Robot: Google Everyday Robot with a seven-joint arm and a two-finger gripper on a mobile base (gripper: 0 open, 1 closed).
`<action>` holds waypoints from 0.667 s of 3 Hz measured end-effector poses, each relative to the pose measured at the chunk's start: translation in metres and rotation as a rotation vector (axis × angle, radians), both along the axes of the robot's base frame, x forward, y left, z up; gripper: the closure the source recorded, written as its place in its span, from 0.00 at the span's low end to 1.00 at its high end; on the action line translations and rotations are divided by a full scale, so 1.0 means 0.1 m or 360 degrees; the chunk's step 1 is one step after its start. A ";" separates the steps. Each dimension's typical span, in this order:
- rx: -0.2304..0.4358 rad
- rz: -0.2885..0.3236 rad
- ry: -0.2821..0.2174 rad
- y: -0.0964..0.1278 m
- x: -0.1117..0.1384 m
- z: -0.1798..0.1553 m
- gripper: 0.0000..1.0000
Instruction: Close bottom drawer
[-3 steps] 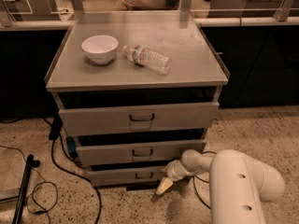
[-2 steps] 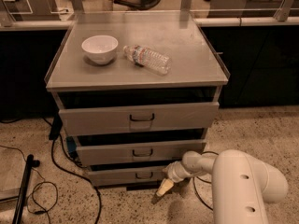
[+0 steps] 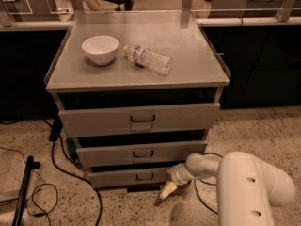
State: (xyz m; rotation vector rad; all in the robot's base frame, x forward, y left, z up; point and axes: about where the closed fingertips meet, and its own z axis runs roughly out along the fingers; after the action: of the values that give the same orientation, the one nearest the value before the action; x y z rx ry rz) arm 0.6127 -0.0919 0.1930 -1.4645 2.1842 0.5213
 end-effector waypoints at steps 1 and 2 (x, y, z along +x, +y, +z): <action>-0.0002 0.0000 0.0002 0.00 -0.03 0.00 0.00; 0.0000 0.0034 0.0049 -0.08 -0.51 -0.14 0.00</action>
Offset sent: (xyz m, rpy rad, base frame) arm -0.1055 -0.0303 -0.0257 -0.0065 0.0350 0.0415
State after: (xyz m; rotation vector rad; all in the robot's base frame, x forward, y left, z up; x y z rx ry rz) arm 0.5618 -0.1003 0.1789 -1.4906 2.1940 0.5545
